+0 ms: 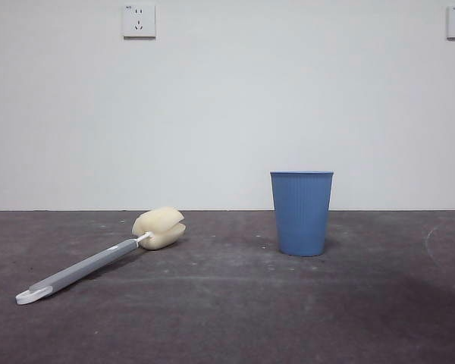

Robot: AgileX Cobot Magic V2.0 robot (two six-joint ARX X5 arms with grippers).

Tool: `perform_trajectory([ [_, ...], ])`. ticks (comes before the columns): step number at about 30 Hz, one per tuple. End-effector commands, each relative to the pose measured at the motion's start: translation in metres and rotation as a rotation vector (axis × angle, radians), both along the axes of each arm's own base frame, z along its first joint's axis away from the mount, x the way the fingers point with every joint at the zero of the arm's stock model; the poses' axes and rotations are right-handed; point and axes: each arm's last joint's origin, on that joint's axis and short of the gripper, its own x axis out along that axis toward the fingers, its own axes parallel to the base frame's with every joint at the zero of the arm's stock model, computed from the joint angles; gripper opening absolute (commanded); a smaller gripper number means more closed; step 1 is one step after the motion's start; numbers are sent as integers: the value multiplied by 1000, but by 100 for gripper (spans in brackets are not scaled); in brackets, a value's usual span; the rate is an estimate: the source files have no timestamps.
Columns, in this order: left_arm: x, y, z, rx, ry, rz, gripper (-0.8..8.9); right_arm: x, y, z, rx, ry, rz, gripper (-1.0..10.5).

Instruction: Pick up the cup brush,pick up the cup,insert the brush into the cup,clean the cup,put the cup brush back,put the cup back to the fixed position on the table

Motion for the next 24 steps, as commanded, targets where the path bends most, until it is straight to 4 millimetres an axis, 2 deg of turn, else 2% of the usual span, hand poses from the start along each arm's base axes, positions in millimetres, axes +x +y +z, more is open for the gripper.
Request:
perform_trajectory([
  [1,-5,0,20,-53,-37,0,-6,-1,1,13,68,-30,35,-9],
  [7,-17,-2,59,-62,-38,-50,-6,-1,4,44,94,-35,131,-9],
  [15,-20,-7,104,-94,104,-222,-6,10,11,97,48,121,339,-9],
  [20,-14,-10,123,-129,218,-329,-6,19,15,128,-17,246,448,-8],
  [24,-9,-11,134,-117,312,-393,-6,26,16,145,-64,365,494,-8],
])
